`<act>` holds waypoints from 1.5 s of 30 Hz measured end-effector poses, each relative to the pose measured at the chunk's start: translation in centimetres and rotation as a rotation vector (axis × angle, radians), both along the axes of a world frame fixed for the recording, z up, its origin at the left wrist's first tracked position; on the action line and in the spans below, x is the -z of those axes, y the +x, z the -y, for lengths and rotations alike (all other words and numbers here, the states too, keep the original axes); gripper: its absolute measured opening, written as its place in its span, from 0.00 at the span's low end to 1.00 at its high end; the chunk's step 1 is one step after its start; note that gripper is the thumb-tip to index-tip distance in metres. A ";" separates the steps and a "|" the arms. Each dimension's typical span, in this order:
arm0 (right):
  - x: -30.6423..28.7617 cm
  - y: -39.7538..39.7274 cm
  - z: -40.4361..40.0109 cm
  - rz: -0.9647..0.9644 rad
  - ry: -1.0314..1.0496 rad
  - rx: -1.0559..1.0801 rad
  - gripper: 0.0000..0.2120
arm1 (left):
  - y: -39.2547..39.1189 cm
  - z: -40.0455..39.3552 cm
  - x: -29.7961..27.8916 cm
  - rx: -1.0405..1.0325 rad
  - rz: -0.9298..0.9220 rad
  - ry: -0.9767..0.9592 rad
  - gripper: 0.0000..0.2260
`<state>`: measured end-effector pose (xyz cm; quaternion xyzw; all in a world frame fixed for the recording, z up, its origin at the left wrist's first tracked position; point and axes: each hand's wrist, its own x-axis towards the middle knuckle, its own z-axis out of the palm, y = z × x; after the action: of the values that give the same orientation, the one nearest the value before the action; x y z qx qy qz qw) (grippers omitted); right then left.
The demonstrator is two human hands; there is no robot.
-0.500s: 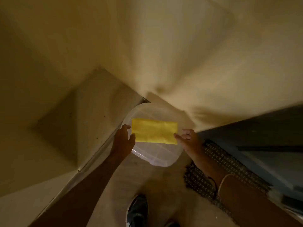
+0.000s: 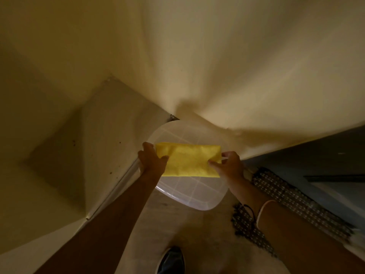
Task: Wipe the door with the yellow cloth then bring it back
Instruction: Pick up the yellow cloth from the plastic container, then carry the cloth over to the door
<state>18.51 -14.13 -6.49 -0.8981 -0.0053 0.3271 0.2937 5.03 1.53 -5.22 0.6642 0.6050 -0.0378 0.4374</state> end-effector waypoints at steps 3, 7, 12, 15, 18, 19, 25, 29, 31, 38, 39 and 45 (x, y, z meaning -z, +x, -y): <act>0.5 0.0 -0.1 -0.009 0.030 -0.004 0.22 | 0.0 -0.1 0.5 -0.094 0.038 -0.033 0.30; -0.1 0.1 0.3 -0.033 0.065 -0.052 0.13 | -0.8 0.1 0.0 -0.211 0.092 -0.091 0.29; -3.2 0.0 0.4 -0.207 0.217 0.066 0.13 | -2.5 0.3 -2.6 -0.252 0.199 -0.144 0.21; -6.6 -0.2 0.2 -0.208 0.324 0.075 0.14 | -2.9 0.4 -5.6 -0.240 0.273 -0.136 0.17; -10.3 -0.1 -0.3 -0.184 0.380 0.059 0.18 | -2.5 0.0 -8.7 -0.230 0.342 -0.074 0.12; -11.7 0.0 -0.5 -0.163 0.402 0.050 0.18 | -2.4 -0.2 -10.2 -0.225 0.368 -0.051 0.10; -20.0 0.3 -1.6 -0.031 0.543 0.035 0.10 | -1.8 -1.6 -18.8 -0.235 0.503 0.039 0.11; -26.7 0.2 -2.2 0.104 0.620 -0.012 0.09 | -1.7 -1.9 -24.8 -0.253 0.588 0.082 0.11; -30.0 0.1 -2.5 0.180 0.640 -0.051 0.09 | -1.7 -1.9 -28.0 -0.270 0.626 0.097 0.10; -42.4 0.2 -3.2 0.384 0.735 -0.116 0.08 | -1.9 -2.5 -40.3 -0.248 0.783 0.168 0.12; -44.3 0.2 -3.2 0.400 0.754 -0.114 0.08 | -1.9 -2.6 -42.2 -0.236 0.805 0.181 0.12; -55.5 -0.1 -2.5 0.539 0.865 -0.110 0.10 | -2.0 -2.9 -54.2 -0.145 0.925 0.266 0.06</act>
<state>18.43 -11.61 48.96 -0.7452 -0.2631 0.0670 0.6091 2.98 4.43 48.94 0.6175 0.3915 0.3697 0.5735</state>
